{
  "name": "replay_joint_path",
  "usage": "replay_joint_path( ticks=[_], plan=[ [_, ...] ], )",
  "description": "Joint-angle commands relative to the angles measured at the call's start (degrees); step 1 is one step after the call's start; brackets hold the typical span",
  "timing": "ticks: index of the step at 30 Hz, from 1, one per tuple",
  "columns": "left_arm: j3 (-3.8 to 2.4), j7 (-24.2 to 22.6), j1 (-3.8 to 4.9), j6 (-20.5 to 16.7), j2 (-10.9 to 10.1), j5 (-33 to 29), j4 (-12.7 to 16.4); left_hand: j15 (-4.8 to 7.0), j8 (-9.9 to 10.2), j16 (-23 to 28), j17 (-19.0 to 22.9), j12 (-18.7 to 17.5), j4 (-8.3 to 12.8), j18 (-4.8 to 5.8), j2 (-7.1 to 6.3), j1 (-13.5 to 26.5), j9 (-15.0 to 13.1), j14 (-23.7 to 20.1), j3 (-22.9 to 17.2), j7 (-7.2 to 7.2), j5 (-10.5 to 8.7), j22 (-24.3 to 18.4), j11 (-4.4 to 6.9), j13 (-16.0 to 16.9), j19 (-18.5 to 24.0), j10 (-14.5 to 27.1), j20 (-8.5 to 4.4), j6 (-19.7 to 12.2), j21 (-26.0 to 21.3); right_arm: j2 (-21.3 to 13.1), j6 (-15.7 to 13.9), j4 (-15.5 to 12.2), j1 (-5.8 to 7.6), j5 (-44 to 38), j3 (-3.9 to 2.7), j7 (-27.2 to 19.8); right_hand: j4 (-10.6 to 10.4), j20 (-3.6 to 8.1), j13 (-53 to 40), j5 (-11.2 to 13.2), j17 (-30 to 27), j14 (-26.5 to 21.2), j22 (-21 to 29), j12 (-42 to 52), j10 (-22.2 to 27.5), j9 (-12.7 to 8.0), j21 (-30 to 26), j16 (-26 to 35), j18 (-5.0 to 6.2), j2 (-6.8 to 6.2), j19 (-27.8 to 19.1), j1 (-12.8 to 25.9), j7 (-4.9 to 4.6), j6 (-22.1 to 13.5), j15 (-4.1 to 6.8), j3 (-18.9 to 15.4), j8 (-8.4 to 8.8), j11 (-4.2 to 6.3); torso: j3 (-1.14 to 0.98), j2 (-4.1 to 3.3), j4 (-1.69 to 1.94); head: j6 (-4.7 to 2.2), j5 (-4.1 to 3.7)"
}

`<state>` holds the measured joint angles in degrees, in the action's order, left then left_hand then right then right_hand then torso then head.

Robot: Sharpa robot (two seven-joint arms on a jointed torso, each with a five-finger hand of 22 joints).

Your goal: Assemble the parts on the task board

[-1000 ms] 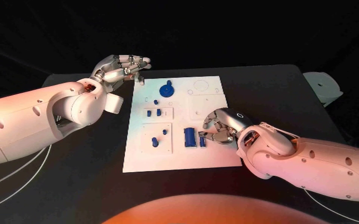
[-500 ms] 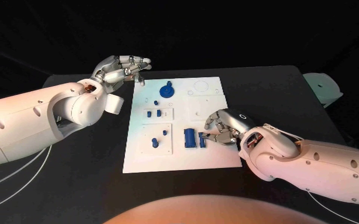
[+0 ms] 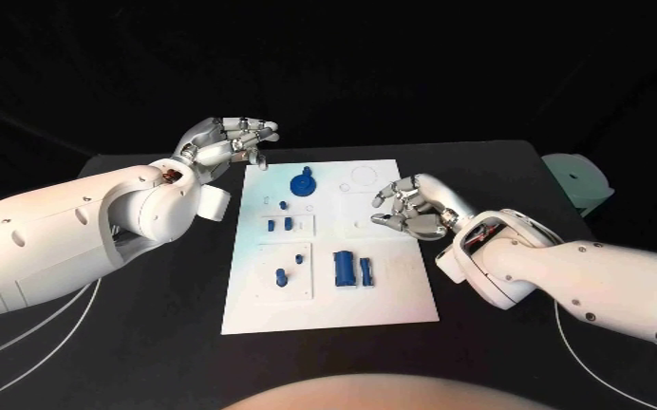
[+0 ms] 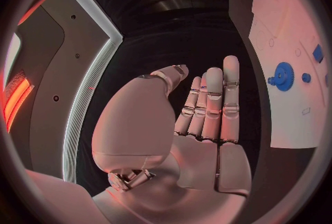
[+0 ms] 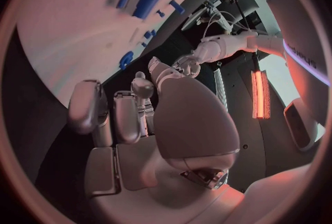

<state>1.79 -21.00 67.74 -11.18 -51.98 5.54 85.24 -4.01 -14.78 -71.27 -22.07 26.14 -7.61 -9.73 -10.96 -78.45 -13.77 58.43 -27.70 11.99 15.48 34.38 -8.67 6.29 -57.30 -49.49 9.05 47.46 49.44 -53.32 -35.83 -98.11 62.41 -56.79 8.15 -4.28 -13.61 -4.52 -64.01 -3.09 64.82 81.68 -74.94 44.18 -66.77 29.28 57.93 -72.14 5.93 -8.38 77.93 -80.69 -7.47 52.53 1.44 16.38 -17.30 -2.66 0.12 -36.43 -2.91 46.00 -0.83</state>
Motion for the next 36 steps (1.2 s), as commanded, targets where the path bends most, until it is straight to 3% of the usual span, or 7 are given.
replay_joint_path(
  ticks=[1,21,22,24,25,32,36],
  plan=[
    [0.04,-2.7,-0.11,0.4,1.0,-1.5,-1.6,0.06,-0.6,0.3,0.4,0.6,-0.1,-0.89,-0.10,0.6,-0.1,-1.1,0.9,-0.27,-0.65,-0.4,0.48,0.1,0.6,-0.7,0.08,0.8,-0.8,1.1,1.6,3.2,1.40,20.7,-0.06,-10.0,-0.7,-0.24,5.9,-0.3,-6.9,-3.0,1.0,-8.4,4.4,-0.2,-11.3,6.7,1.79,0.14,-4.0,-1.0,-0.17,-0.6,-0.27,0.6,-0.20,-0.38,0.76,1.39,-0.46,-1.89,-0.12],
    [0.15,-8.0,-3.67,-2.2,9.0,-7.1,-13.7,-5.09,-1.4,48.7,15.0,-18.0,-2.7,-0.67,0.26,-2.0,1.7,-10.4,2.4,-1.70,-2.91,-27.4,-2.25,-2.7,8.3,-6.6,7.11,-0.7,-40.9,13.0,11.0,26.6,4.66,42.5,-1.12,-17.9,0.0,-7.76,52.4,-1.5,-40.8,-22.7,42.2,-38.5,6.3,-6.3,-54.3,58.9,4.51,-0.78,-19.9,-1.9,-3.54,-2.1,-7.44,8.1,5.92,-5.94,1.03,5.00,-0.40,-7.99,1.35],
    [0.19,-5.3,-3.52,-1.3,8.7,-4.7,-13.3,4.01,14.8,71.3,22.1,-26.1,7.6,9.73,10.96,22.4,13.8,-58.4,27.7,-11.99,-15.48,-34.4,8.67,-6.3,57.3,49.5,-9.05,-47.5,-49.4,12.8,7.1,26.1,4.66,39.3,-1.10,-15.1,13.6,4.52,64.0,3.1,-64.8,-40.6,74.9,-44.2,24.7,-29.3,-57.9,72.1,-5.93,8.38,-37.4,22.6,7.47,-52.5,-1.44,-16.4,17.30,2.66,1.20,4.53,-0.50,-7.58,1.19],
    [0.18,-5.4,-3.55,-1.5,8.7,-4.7,-13.2,4.01,14.8,71.3,22.1,-26.1,7.6,9.73,10.96,23.6,13.8,-58.4,27.7,-11.99,-15.48,-34.4,8.67,-6.3,57.3,49.5,-9.05,-47.5,-49.4,12.7,6.9,25.8,4.57,39.6,-1.19,-15.2,13.6,4.52,64.0,3.1,-64.8,-41.0,74.9,-44.2,25.4,-29.3,-57.9,72.1,-5.93,8.38,-77.9,24.4,7.47,-52.5,-1.44,-16.4,17.30,2.66,1.16,4.55,-0.40,-7.69,1.18],
    [0.16,-5.4,-3.58,-1.8,8.7,-4.7,-13.0,4.01,14.8,71.3,22.1,-26.1,7.6,9.73,10.96,25.5,13.8,-58.4,27.7,-11.99,-15.48,-34.4,8.67,-6.3,57.3,49.5,-9.05,-47.5,-49.4,12.6,6.7,25.5,4.46,39.8,-1.30,-15.4,13.6,4.52,64.0,3.1,-64.8,-81.7,74.9,-44.2,66.8,-29.3,-57.9,72.1,-5.93,8.38,-77.9,26.6,7.47,-52.5,-1.44,-16.4,17.30,2.66,1.11,4.57,-0.28,-7.84,1.16],
    [-0.21,-6.0,-4.34,-7.7,8.4,-4.9,-9.6,4.01,14.8,71.3,22.1,-26.1,7.6,9.73,10.96,78.5,13.8,-58.4,27.7,-11.99,-15.48,-34.4,8.67,-6.3,57.3,49.5,-9.05,-47.5,-49.4,11.3,1.6,19.6,2.17,45.6,-3.64,-18.8,13.6,4.52,64.0,3.1,-64.8,-81.7,74.9,-44.2,66.8,-29.3,-57.9,72.1,-5.93,8.38,-77.9,80.7,7.47,-52.5,-1.44,-16.4,17.30,2.66,0.24,5.05,1.98,-10.52,0.93],
    [-0.57,-6.7,-5.07,-13.4,8.2,-5.0,-6.4,4.01,14.8,71.3,22.1,-26.1,7.6,9.73,10.96,78.5,13.8,-58.4,27.7,-11.99,-15.48,-34.4,8.67,-6.3,57.3,49.5,-9.05,-47.5,-49.4,10.1,-2.9,14.4,0.16,50.7,-5.69,-21.9,13.6,4.52,64.0,3.1,-64.8,-81.7,74.9,-44.2,66.8,-29.3,-57.9,72.1,-5.93,8.38,-77.9,80.7,7.47,-52.5,-1.44,-16.4,17.30,2.66,-0.07,5.22,2.79,-11.48,0.85]
  ],
)
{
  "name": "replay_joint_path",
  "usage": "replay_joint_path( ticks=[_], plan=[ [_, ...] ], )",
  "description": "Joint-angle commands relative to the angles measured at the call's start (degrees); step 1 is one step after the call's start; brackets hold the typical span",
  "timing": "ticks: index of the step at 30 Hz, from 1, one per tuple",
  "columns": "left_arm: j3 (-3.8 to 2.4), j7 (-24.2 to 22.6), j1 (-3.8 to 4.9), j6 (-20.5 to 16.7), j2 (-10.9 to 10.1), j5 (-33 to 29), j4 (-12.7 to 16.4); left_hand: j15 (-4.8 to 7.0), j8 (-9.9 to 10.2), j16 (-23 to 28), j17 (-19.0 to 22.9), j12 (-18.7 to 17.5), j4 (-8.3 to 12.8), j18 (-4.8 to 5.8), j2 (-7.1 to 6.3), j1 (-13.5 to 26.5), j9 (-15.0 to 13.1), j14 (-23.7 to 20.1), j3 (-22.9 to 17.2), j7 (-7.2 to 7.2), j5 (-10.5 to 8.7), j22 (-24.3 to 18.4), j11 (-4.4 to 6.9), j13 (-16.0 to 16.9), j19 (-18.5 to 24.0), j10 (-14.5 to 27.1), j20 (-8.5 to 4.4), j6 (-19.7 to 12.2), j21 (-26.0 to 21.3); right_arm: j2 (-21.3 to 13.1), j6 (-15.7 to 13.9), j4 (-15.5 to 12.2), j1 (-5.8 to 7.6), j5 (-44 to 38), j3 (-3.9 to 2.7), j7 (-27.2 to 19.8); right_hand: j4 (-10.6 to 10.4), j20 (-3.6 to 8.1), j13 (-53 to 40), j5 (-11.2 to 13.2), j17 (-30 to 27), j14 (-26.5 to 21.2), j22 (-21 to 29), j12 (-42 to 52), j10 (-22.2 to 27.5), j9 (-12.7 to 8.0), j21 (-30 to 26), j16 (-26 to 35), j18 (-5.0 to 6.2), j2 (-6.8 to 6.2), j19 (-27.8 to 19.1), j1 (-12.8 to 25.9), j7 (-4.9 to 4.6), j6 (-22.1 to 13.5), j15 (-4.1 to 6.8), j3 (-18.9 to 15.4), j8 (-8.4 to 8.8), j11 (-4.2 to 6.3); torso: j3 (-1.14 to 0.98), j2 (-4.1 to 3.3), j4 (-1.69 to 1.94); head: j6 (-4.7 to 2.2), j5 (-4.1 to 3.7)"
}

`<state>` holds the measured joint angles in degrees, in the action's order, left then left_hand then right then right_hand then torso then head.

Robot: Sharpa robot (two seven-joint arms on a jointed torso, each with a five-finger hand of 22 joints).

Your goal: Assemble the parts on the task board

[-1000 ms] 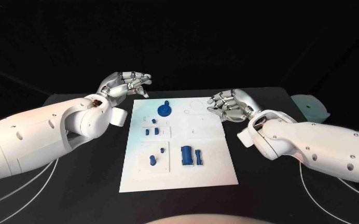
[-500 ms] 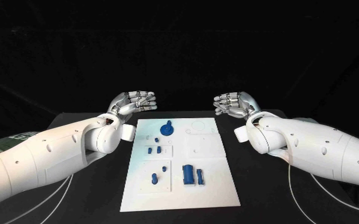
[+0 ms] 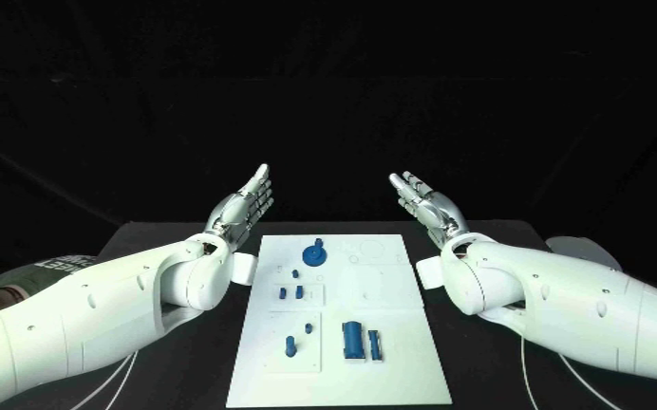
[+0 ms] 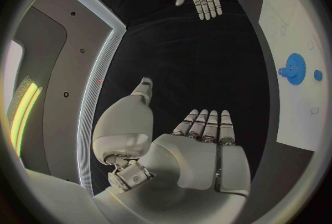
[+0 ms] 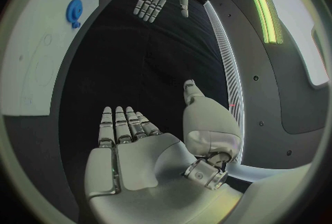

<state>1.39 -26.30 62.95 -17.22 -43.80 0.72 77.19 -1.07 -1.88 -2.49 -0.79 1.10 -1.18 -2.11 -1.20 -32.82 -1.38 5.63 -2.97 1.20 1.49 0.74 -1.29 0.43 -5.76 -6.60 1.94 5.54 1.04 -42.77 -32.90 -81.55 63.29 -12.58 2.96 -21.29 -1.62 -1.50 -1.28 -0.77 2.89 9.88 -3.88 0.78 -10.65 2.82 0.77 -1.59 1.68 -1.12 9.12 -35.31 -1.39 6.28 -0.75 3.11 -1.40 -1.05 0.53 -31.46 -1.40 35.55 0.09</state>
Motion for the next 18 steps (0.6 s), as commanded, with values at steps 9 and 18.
replay_joint_path(
  ticks=[9,18],
  plan=[
    [-1.08,-2.9,-2.16,-21.9,-0.7,-0.6,9.9,1.07,1.9,2.5,0.8,-1.1,1.2,2.11,1.20,32.8,1.4,-5.6,3.0,-1.20,-1.49,-0.7,1.29,-0.4,5.8,6.6,-1.94,-5.5,-1.0,-1.9,-11.2,-8.4,-3.11,12.5,-2.94,-8.5,1.6,1.50,1.3,0.8,-2.9,-9.9,3.9,-0.8,10.6,-2.8,-0.8,1.6,-1.68,1.12,-9.1,35.3,1.39,-6.3,0.75,-3.1,1.40,1.05,-0.53,0.28,1.40,-1.17,-0.09],
    [-1.39,-3.5,-2.79,-26.9,-0.9,-0.7,12.8,1.07,1.9,2.5,0.8,-1.1,1.2,2.11,1.20,32.8,1.4,-5.6,3.0,-1.20,-1.49,-0.7,1.29,-0.4,5.8,6.6,-1.94,-5.5,-1.0,-1.9,-11.2,-8.4,-3.13,12.6,-2.96,-8.5,1.6,1.50,1.3,0.8,-2.9,-9.9,3.9,-0.8,10.6,-2.8,-0.8,1.6,-1.68,1.12,-9.1,35.3,1.39,-6.3,0.75,-3.1,1.40,1.05,-0.53,0.28,1.40,-1.17,-0.09]
  ],
)
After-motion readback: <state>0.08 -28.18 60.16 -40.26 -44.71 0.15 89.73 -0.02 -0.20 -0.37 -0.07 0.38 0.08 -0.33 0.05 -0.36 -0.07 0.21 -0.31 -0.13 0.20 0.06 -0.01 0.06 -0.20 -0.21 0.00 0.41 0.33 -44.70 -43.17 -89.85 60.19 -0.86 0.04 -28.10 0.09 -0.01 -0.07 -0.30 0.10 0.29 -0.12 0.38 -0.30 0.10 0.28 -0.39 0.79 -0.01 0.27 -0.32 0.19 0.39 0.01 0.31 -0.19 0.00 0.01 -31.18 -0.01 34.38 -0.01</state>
